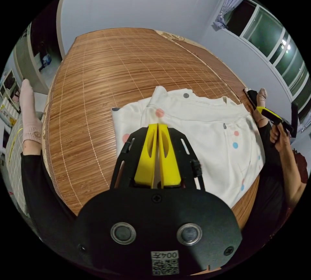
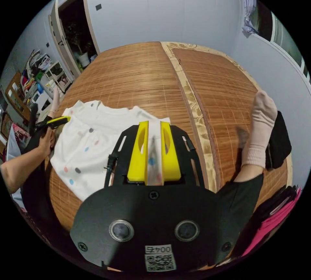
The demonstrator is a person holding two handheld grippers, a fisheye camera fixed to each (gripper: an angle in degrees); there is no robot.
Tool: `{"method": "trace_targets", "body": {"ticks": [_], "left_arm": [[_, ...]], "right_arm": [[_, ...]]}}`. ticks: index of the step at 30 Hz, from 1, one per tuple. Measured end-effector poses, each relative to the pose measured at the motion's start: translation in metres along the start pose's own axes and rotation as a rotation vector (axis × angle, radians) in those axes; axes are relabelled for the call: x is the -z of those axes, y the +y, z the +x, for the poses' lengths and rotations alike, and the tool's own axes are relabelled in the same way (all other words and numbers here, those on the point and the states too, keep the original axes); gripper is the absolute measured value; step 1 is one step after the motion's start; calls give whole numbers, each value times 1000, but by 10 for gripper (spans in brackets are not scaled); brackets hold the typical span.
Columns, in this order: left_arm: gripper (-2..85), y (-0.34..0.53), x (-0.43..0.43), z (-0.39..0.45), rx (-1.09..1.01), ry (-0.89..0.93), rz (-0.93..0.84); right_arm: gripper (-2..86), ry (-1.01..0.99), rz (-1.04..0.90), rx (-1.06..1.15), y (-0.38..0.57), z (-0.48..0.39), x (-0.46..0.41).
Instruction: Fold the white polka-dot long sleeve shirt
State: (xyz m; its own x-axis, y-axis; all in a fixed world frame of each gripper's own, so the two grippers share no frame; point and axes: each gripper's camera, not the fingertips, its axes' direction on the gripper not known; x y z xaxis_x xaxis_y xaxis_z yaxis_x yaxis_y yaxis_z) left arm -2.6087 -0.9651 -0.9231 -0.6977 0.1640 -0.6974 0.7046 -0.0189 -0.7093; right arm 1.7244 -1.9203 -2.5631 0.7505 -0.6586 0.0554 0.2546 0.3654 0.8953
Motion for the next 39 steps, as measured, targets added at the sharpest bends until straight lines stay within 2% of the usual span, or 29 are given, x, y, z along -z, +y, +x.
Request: {"method": "trace_targets", "body": {"ticks": [11,18,26,31,34,36,39], "left_arm": [[2,0,-2,2,-8,-14,4],[2,0,0,3,-10,-12,10],[2,0,3,4,-2,4,23],[3,0,5,3,8,26,25],[3,0,6,5,9,29,25],[3,-1,8,8,9,29,25],[4,-1,9,11,9,28,24]], "right_arm": [[92,73,-174,97,-32,-9,-90],[4,168,-135,156,-43,-17,-101],[-5,198,-87,33,-60,14,-119],[11,208,-123,56,-65,18,-135],[39,147,-56,36,-65,23,-122],[68,15,17,44,-62,26,-106],[95,-147,15,64,-50,25,-108]]}}
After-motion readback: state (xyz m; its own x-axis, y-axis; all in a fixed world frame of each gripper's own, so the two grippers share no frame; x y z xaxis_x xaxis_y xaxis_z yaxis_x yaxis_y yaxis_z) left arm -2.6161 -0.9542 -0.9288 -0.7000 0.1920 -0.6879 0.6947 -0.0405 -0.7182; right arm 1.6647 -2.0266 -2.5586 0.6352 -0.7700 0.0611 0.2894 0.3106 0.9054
